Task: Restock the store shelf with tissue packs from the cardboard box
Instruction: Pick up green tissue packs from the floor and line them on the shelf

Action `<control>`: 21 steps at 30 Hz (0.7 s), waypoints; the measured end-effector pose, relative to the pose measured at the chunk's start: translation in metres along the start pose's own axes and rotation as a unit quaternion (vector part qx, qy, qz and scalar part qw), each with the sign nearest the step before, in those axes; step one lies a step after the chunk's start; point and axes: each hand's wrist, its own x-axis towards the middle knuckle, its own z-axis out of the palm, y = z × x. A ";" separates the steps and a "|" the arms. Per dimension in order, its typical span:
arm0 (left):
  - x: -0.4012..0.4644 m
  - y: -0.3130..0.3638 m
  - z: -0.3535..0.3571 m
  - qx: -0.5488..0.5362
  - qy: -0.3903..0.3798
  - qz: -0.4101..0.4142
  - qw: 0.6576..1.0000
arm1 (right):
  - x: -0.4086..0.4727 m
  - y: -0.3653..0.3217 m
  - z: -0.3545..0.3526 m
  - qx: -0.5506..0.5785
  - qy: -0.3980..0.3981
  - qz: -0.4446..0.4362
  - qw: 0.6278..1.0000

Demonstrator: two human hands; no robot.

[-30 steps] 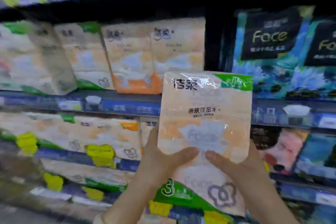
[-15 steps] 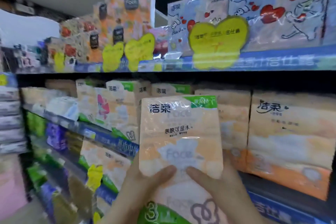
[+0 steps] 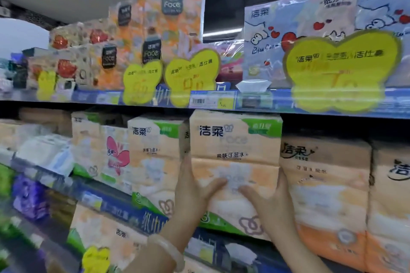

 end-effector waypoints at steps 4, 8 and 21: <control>0.003 -0.034 0.011 0.202 0.073 0.098 0.972 | -0.010 0.010 0.015 -0.112 -0.020 -0.062 0.991; 0.000 -0.051 0.006 0.258 0.012 0.053 0.965 | -0.016 0.031 0.020 -0.312 0.082 -0.148 0.935; 0.006 -0.058 0.007 0.292 -0.076 0.030 0.953 | -0.026 0.028 0.050 -0.387 0.058 -0.004 0.920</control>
